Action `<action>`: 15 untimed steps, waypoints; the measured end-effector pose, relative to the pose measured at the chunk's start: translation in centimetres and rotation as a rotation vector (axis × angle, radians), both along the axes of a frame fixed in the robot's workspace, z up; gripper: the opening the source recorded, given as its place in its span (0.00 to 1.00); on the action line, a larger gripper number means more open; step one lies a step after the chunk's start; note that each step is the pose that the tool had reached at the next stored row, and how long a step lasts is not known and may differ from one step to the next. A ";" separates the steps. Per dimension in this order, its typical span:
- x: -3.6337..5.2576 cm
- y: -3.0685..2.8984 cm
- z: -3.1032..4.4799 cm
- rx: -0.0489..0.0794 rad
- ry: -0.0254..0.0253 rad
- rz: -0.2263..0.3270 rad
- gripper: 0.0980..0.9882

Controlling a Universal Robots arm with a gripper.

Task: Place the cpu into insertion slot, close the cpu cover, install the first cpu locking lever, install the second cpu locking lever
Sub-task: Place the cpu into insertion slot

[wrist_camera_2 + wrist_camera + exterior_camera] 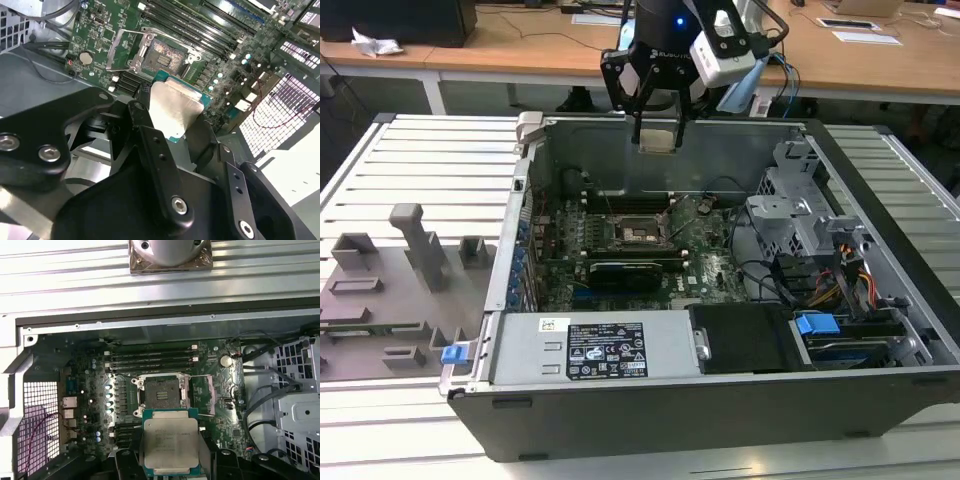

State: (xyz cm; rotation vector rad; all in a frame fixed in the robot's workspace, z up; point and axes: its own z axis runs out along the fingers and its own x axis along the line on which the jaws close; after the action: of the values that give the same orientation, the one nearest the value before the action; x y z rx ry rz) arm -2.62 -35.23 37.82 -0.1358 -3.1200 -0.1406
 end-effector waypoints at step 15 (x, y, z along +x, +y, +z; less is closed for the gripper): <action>0.00 0.00 0.00 0.000 0.0000 -0.110 0.48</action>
State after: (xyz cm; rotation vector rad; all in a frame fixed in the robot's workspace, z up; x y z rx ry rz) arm -2.62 -35.23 37.81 -0.3070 -3.1128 -0.1420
